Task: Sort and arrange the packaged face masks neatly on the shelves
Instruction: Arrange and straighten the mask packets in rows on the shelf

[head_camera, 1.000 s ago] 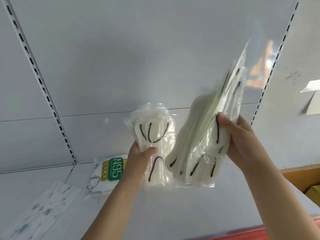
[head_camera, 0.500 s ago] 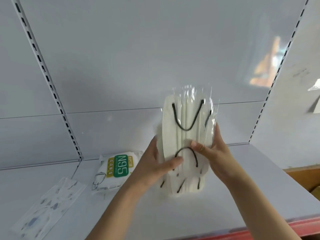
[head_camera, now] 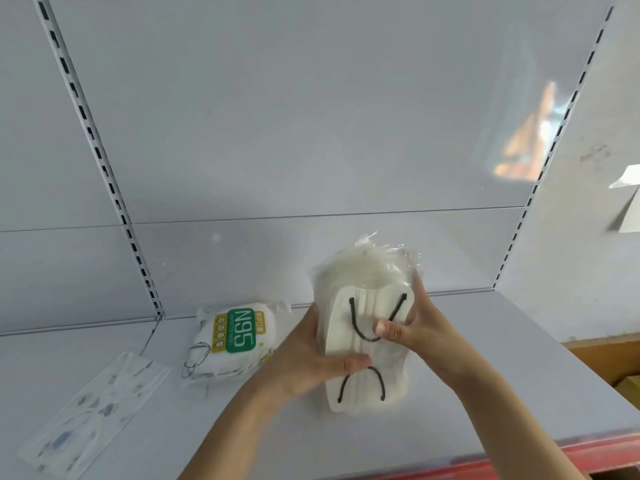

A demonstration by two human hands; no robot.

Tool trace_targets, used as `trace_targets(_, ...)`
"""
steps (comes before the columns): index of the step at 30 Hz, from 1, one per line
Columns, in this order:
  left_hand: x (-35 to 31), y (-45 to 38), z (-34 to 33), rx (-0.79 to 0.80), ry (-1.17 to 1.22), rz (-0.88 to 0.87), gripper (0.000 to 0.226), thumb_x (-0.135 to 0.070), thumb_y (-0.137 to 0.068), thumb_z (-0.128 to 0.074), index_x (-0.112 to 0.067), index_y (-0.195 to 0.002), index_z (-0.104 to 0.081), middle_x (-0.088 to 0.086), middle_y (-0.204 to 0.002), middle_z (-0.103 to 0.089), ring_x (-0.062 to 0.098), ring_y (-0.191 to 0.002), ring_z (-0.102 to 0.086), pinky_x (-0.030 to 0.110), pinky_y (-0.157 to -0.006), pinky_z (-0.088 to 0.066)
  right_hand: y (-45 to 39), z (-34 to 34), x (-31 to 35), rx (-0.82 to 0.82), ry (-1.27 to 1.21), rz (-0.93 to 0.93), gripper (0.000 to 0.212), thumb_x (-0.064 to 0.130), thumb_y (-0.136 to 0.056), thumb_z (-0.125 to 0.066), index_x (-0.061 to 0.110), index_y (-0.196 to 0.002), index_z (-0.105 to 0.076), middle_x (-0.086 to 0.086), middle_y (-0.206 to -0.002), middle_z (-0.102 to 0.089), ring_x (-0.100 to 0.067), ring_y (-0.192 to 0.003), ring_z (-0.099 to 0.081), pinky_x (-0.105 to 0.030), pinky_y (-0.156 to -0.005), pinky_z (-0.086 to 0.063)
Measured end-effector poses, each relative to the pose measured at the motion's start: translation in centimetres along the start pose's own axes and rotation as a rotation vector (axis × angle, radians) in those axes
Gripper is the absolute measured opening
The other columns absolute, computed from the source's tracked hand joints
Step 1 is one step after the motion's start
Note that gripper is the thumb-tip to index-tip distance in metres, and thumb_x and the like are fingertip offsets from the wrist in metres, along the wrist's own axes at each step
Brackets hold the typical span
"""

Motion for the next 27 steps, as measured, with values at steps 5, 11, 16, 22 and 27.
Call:
trace_targets(5,0.8,-0.1,-1.2,-0.159,-0.176,0.054,0.039,-0.018,-0.082,-0.082,-0.028,-0.117,-0.068,-0.010,-0.102,-0.077,0.005,-0.097,-0.073,0.029,-0.083,-0.061,0.3,-0.7,-0.5,-0.032,0.038,-0.047,0.058,0.028,-0.068,-0.089,0.025,-0.120,-0.063,0.002,-0.104,-0.075,-0.020,-0.105,-0.070,-0.031,-0.086,-0.055)
trace_targets(11,-3.5,-0.1,1.7,-0.068,-0.618,0.008,0.044,-0.032,-0.078,-0.078,-0.043,-0.113,-0.054,-0.015,-0.093,-0.072,0.004,-0.085,-0.068,0.026,-0.074,-0.056,1.6,2.5,4.1,-0.231,0.100,0.226,0.133,0.054,-0.053,-0.092,0.037,-0.156,-0.011,0.009,-0.148,-0.046,-0.014,-0.134,-0.052,-0.035,-0.101,-0.049)
trace_targets(16,-6.6,-1.4,2.4,0.123,-1.032,0.071,0.033,-0.033,-0.078,-0.072,-0.033,-0.098,-0.047,-0.009,-0.083,-0.062,0.015,-0.068,-0.058,0.031,-0.058,-0.046,3.0,5.0,4.4,-0.016,0.636,0.152,0.132,0.086,-0.051,-0.070,0.046,-0.156,-0.001,0.020,-0.162,-0.020,-0.001,-0.150,-0.015,-0.042,-0.122,-0.020)
trace_targets(22,-6.3,-3.6,1.5,0.285,-1.106,0.147,0.035,-0.036,-0.076,-0.077,-0.042,-0.103,-0.056,-0.016,-0.087,-0.062,0.005,-0.073,-0.058,0.027,-0.061,-0.046,5.0,5.2,-0.1,0.029,0.560,-0.142,0.127,0.082,-0.045,-0.078,0.063,-0.147,-0.003,0.046,-0.149,-0.014,0.026,-0.134,-0.017,-0.020,-0.112,-0.025)
trace_targets(27,-4.7,-3.2,2.0,0.232,-1.035,0.137,0.069,-0.058,-0.069,-0.083,-0.045,-0.130,-0.053,-0.023,-0.117,-0.063,0.003,-0.101,-0.061,0.030,-0.091,-0.053,5.9,5.1,-4.0,-0.274,0.431,-0.163,0.067,0.061,-0.052,-0.089,0.035,-0.110,-0.069,0.017,-0.107,-0.074,-0.005,-0.107,-0.067,-0.035,-0.097,-0.051)
Point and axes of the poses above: each hand's wrist, its own y-axis away from the middle knuckle, its own z-axis out of the back of the hand, x = y × z, the point moved 1 cm from there along -y, towards the middle knuckle
